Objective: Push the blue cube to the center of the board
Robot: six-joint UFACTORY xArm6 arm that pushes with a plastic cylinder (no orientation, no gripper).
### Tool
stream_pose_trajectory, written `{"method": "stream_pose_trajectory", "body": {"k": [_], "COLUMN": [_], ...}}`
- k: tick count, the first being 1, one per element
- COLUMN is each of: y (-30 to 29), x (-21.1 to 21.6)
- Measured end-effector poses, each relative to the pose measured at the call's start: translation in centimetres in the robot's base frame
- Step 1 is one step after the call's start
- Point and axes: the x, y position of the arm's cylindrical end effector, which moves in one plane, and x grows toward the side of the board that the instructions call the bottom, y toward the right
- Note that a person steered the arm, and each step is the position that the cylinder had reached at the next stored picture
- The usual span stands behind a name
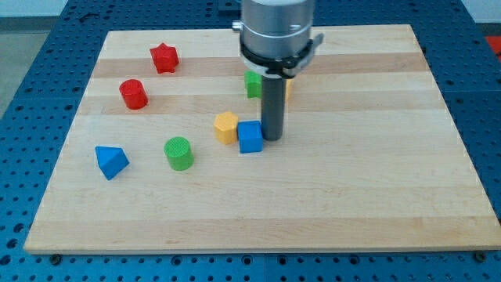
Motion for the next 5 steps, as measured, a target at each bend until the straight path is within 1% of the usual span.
{"method": "stream_pose_trajectory", "body": {"k": [1, 2, 3, 4, 5], "y": [0.8, 0.4, -3.4, -5.7, -4.9], "x": [2.0, 5.3, 6.3, 4.4, 0.1]}}
